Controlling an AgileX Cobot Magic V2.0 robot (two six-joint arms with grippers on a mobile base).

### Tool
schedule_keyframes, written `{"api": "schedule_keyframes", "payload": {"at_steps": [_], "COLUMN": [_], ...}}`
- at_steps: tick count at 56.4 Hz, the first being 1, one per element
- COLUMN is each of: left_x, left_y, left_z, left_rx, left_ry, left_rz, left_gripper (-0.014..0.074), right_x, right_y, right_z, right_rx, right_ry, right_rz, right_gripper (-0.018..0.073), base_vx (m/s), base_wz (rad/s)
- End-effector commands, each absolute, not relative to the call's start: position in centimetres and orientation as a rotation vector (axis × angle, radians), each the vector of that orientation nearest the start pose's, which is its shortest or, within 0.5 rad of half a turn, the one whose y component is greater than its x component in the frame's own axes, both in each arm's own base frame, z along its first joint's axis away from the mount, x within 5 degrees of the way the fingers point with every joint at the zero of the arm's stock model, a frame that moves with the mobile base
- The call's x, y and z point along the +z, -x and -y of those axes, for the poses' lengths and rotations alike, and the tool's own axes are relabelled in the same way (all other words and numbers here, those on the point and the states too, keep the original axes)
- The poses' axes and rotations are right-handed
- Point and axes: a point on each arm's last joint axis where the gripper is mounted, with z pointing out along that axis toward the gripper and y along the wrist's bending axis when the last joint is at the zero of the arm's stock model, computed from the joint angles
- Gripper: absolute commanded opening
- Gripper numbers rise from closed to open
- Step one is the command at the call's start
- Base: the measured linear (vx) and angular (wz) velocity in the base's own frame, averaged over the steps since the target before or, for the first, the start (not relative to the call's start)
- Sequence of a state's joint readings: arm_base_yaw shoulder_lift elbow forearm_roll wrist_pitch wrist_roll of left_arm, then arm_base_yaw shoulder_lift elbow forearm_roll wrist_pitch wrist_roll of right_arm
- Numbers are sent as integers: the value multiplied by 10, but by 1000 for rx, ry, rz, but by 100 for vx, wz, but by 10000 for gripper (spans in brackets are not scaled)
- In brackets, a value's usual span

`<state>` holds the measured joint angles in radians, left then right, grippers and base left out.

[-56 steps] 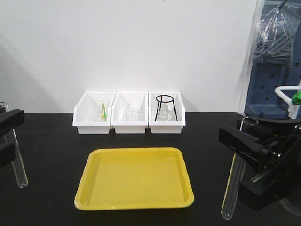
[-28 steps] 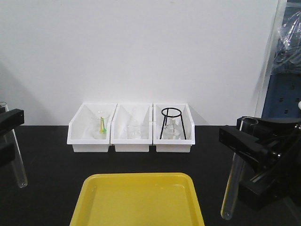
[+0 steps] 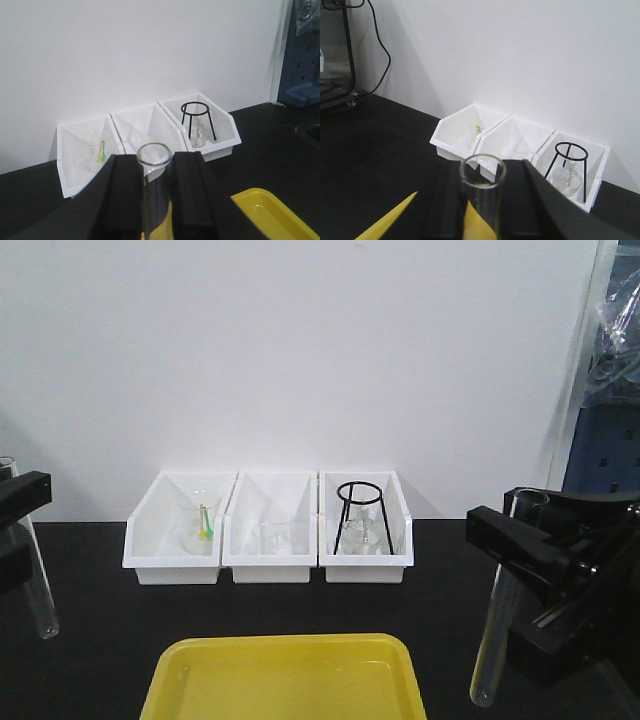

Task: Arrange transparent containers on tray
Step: 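Move the left gripper with its tube over the yellow tray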

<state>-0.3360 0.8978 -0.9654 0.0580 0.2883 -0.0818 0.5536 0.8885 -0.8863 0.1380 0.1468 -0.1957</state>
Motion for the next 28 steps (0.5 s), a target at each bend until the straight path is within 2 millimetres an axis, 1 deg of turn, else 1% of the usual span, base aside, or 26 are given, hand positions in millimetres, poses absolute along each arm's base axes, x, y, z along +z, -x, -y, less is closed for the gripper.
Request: {"api": "schedule_keyframes", "payload": {"at_steps": [1,28], "left_x": [436,436], "left_y": [-173,-173], "left_z": [61,61], "left_rx": [-289,-289], "left_ry": [-233,-233], "left_rz": [-1567,-1567], "left_gripper": [-3,-3], "right_x": [423,423], "right_y": [-159,-159], "right_z": [-98,-98], "right_rx": [390,390], "right_ry": [470,470], "right_rz": [-1449,-1449], "right_gripper": [-9,-9], "base_vx": [3,0], "base_wz": [-1,0]}}
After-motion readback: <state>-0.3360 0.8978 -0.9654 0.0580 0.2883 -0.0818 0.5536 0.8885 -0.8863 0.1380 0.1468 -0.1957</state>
